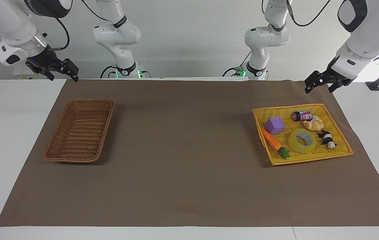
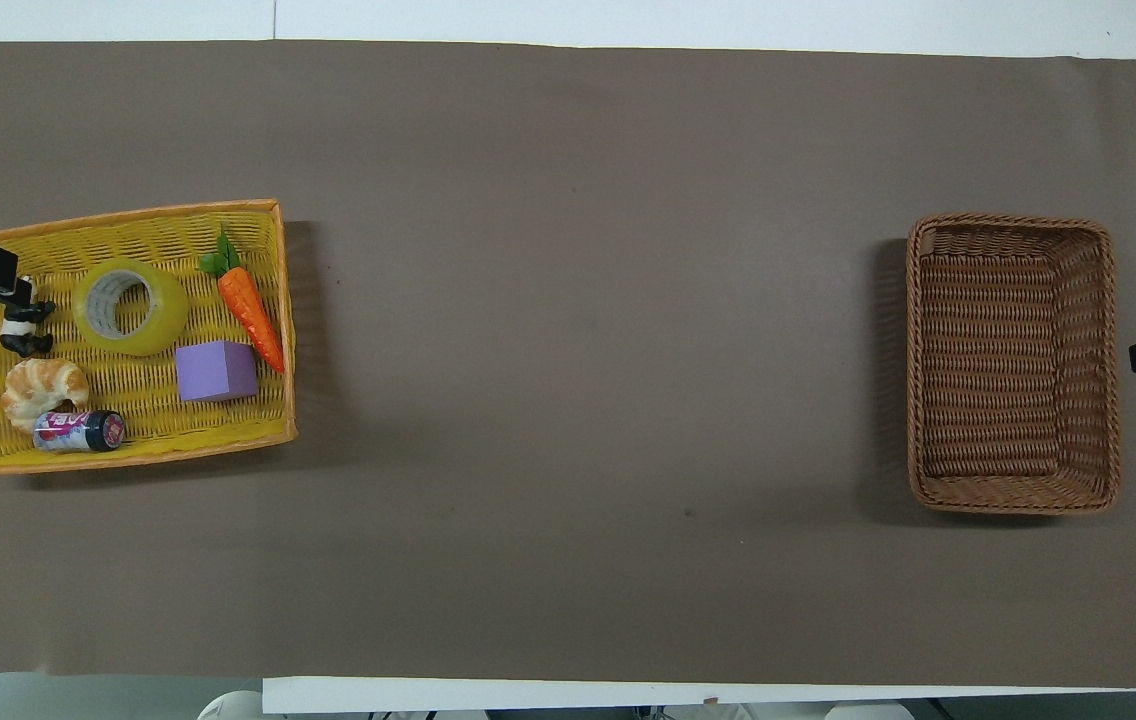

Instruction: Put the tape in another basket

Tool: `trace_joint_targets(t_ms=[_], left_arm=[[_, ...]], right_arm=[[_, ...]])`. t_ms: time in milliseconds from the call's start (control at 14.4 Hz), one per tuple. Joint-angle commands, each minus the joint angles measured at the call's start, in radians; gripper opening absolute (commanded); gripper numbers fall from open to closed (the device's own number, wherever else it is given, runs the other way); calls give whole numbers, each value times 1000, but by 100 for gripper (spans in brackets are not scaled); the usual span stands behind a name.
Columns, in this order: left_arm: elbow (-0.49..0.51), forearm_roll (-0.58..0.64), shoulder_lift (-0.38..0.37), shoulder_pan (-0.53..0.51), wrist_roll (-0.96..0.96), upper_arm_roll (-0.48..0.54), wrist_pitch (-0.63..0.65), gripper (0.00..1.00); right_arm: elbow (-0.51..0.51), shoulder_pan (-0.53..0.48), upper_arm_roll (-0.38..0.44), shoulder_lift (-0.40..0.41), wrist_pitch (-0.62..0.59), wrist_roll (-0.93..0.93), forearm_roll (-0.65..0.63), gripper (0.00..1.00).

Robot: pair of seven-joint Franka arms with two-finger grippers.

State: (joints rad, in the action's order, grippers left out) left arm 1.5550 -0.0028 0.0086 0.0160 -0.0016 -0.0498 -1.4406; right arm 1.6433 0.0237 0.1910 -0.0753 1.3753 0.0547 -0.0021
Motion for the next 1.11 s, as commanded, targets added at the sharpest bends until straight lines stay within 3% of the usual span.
trace_joint_targets(t_ms=[0,418,557,766,1045], left_arm=[[8,-11,-9,5,-18,5,11,100],[37,-2,-29,-11,-20,15,-6,100],[193,0,-64,-63,-4,18,-205,100],[301,0,0,-100,3,18,-372,100],[477,0,77,-140,68,18,-706,100]], right_arm=[[27,2,1,-24,11,17,-9,100],[27,1,1,-24,10,17,-9,100],[27,2,1,-24,11,17,-9,100],[27,1,1,-24,11,17,-9,100],[27,1,-1,-24,11,17,-9,100]])
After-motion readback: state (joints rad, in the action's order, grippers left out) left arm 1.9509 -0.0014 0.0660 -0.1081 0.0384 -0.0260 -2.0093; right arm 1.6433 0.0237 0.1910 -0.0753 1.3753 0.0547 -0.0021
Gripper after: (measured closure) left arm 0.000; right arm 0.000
